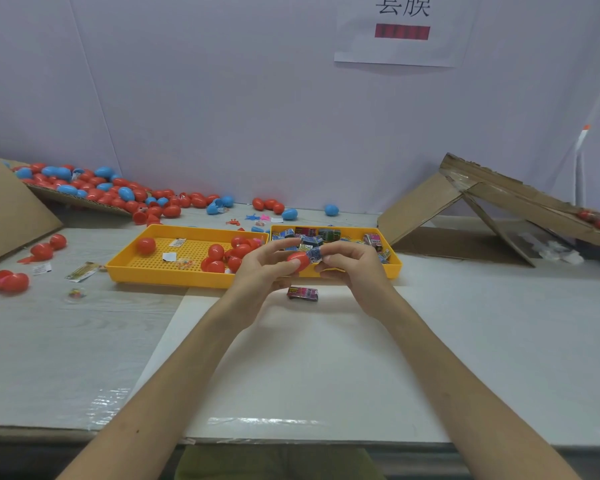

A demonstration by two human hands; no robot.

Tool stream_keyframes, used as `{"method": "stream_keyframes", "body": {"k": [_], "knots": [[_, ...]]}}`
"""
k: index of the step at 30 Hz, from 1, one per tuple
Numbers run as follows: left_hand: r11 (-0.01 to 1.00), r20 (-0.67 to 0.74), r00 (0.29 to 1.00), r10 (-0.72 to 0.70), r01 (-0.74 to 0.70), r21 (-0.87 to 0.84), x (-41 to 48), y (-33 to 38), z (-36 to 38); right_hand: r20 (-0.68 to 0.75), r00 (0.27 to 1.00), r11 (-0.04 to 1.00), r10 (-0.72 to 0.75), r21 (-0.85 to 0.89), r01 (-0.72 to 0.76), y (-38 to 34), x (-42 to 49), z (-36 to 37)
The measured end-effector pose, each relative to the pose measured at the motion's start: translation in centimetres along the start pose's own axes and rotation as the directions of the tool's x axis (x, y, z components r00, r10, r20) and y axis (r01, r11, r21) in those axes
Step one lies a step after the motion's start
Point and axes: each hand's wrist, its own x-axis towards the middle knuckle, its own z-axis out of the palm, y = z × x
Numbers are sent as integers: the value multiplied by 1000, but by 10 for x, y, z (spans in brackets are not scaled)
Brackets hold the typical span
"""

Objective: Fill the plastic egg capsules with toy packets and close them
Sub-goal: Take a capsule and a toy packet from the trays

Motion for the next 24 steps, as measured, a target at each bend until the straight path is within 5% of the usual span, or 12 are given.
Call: {"method": "stream_keyframes", "body": {"k": [24], "knots": [[996,-21,997,77,-75,52,0,-3,6,-49,989,979,-142,-155,133,-5,-1,-6]]}}
